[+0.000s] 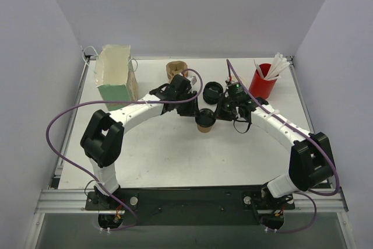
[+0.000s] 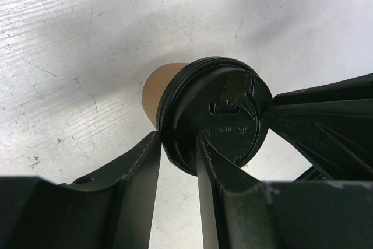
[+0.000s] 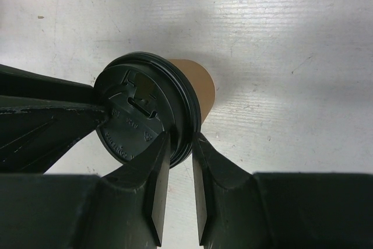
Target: Pack the takeout coffee
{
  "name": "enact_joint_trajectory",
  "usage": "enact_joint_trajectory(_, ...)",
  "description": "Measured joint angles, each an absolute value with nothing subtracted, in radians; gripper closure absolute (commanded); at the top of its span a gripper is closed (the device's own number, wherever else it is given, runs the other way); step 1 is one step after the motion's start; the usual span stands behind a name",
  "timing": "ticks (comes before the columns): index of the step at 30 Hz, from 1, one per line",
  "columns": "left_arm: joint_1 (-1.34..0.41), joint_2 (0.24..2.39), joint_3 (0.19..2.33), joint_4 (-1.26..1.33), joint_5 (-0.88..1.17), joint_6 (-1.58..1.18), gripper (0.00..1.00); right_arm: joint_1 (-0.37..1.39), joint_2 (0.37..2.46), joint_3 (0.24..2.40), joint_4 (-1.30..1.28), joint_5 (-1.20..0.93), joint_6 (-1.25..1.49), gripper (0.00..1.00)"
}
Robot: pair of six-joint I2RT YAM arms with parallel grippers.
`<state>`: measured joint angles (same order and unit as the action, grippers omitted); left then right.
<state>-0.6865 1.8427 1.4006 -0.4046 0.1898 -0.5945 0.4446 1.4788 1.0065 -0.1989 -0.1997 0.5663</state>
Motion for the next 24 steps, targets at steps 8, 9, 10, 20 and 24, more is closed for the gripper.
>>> enact_joint_trajectory(8,-0.688,1.843,1.405,-0.411,0.186,-0.595,0.6,0.444,1.479,0.994,-0.183,-0.201,0.573,0.83)
enact_joint_trajectory(9,-0.688,1.843,1.405,-0.411,0.186,-0.595,0.6,0.444,1.479,0.992,-0.181,-0.201,0.574,0.82)
enact_joint_trajectory(10,-0.688,1.843,1.405,-0.412,0.186,-0.595,0.6,0.444,1.479,0.992,-0.179,-0.201,0.575,0.81)
enact_joint_trajectory(20,-0.69,1.843,1.406,-0.412,0.186,-0.595,0.6,0.444,1.479,0.992,-0.175,-0.203,0.575,0.82)
enact_joint_trajectory(24,-0.691,1.843,1.406,-0.412,0.185,-0.595,0.6,0.444,1.478,0.986,-0.165,-0.204,0.575,0.78)
